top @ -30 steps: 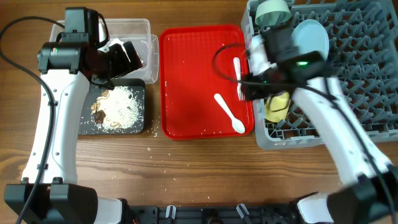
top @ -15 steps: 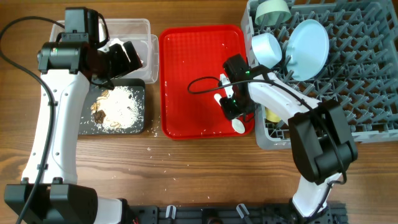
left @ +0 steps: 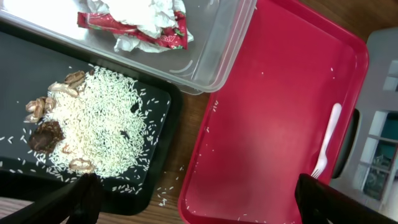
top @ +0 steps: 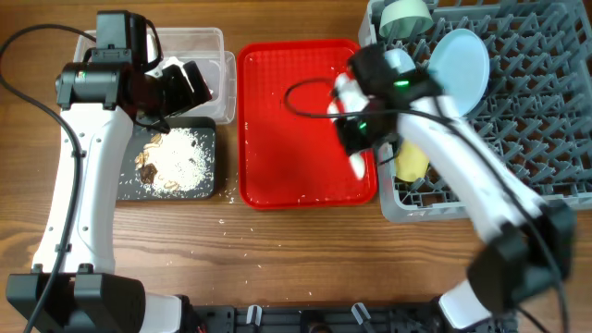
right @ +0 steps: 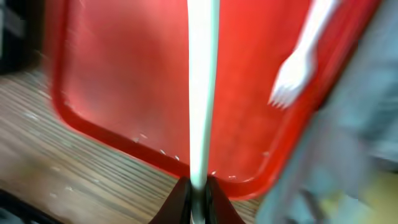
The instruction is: Sort waste into correct bins and load items into the dishwasher rack
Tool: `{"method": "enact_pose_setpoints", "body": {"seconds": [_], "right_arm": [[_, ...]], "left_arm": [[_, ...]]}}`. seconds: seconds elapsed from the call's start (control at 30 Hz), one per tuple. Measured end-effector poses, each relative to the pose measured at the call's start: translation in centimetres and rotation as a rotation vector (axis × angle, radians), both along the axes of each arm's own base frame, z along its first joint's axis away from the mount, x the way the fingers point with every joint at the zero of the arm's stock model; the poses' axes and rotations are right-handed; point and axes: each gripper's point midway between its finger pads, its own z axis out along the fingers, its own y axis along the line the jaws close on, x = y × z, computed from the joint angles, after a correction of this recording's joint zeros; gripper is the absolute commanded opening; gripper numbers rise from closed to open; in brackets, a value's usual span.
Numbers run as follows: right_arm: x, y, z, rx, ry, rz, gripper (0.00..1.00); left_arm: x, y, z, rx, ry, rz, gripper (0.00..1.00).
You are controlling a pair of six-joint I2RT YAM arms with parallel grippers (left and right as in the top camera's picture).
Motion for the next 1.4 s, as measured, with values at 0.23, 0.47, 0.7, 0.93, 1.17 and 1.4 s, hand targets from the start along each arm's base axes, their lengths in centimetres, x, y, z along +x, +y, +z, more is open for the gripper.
{"method": "enact_pose_setpoints", "body": {"seconds": [0.23,0.47,0.7,0.93,1.17,1.4], "right_arm": [[1.6,-21.2,6.9,-0.185,-0.186,-0.765,0.54],[4.0,-21.5,4.2,-0.117,-0.129,-0.766,0.61],[6.1,0.0,4.1,-0.011,-0.245,-0.221,0.56],[7.3,0.2,-10.5,-0.243,0.006,-0.388,0.49],[8.4,-2.4,-12.1,-0.335,-0.021,-0.457,0.49],[7.9,-2.9,-14.5,-0.365,0.037,-0.448,0.47]], "left_arm": [[0.0,0.0,0.0,0.0,0.0,0.0,1.0],[0.0,0.0,0.0,0.0,0.0,0.0,1.0],[0.0,0.0,0.0,0.0,-0.001,0.0,1.0],[0.0,0.0,0.0,0.0,0.0,0.0,1.0],[0.0,0.0,0.0,0.0,0.0,0.0,1.0],[0.0,0.0,0.0,0.0,0.0,0.0,1.0]]}}
